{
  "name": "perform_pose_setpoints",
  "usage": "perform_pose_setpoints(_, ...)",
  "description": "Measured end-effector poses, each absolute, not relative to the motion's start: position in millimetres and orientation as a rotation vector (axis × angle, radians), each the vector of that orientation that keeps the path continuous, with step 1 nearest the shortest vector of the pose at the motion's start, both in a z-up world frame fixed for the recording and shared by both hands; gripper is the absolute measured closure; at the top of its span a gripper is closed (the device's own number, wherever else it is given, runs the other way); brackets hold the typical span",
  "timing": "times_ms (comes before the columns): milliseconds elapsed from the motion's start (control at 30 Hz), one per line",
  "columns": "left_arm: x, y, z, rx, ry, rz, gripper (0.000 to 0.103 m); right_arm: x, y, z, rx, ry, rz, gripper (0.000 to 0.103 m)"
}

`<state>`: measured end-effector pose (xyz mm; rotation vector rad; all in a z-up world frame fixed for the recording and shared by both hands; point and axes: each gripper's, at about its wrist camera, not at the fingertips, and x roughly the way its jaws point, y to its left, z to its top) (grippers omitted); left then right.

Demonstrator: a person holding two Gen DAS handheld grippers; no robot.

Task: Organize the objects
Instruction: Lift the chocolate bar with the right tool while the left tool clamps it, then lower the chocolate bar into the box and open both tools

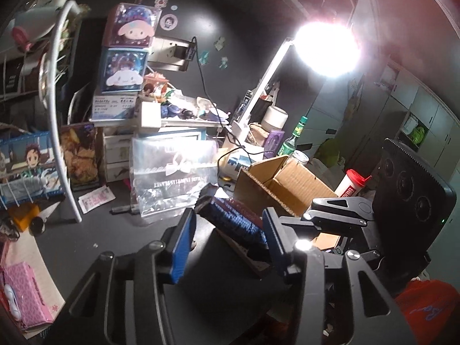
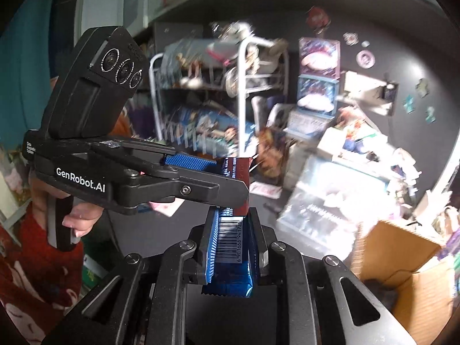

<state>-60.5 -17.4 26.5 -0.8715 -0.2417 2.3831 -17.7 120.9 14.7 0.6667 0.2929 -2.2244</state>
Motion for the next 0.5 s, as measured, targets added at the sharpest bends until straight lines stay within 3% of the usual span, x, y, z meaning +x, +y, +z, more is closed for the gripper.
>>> perform_pose_setpoints(500,-132.2,106.3,35.3,-0.947,-0.116,2.242,0.066,-61.3,234.9,28.3,0.773,0.181,-2.365,0.089)
